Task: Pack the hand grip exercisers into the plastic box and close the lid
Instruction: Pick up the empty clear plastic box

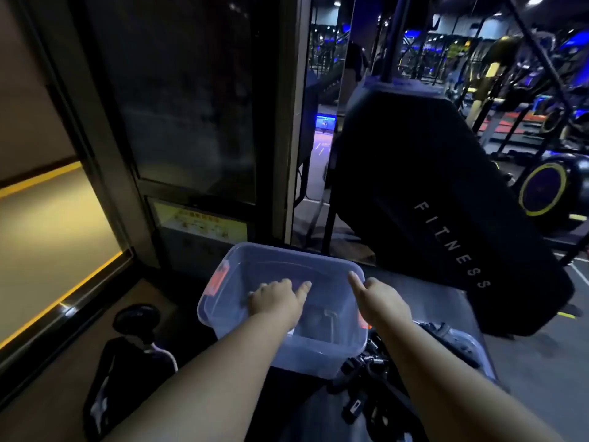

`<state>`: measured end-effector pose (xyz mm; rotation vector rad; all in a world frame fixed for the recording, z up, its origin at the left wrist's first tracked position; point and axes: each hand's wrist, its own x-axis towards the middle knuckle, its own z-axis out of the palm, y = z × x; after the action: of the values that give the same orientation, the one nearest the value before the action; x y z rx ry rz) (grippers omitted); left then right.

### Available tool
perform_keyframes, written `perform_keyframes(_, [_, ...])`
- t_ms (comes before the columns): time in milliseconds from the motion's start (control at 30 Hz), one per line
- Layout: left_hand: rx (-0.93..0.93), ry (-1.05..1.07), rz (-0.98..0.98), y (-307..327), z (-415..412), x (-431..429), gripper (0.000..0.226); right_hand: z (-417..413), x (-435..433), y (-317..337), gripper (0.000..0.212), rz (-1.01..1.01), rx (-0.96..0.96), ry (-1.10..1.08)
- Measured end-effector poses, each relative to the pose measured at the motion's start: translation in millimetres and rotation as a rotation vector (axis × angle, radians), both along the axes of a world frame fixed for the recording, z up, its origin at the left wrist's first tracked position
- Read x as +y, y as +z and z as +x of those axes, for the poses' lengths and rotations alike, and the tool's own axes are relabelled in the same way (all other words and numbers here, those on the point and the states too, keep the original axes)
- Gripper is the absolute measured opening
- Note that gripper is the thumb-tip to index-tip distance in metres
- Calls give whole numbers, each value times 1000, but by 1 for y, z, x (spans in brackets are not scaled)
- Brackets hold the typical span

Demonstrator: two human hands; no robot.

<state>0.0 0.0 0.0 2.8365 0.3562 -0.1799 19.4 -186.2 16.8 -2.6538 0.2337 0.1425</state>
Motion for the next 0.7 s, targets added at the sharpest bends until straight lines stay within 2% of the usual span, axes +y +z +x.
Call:
perform_keyframes(200, [47, 20, 51, -65, 0, 13, 63, 2, 3, -67, 66, 43, 1, -183])
perform_keyframes(333, [11, 8, 75, -100, 2, 21, 57, 2, 7, -104, 74, 46, 19, -294])
perform_keyframes(467, [-77, -93, 140, -126, -3, 31, 52, -2, 11, -140, 79, 186, 66, -412])
perform_keyframes(700, [-253, -115, 173, -140, 2, 34, 53, 8, 4, -162, 37, 455, -124, -458])
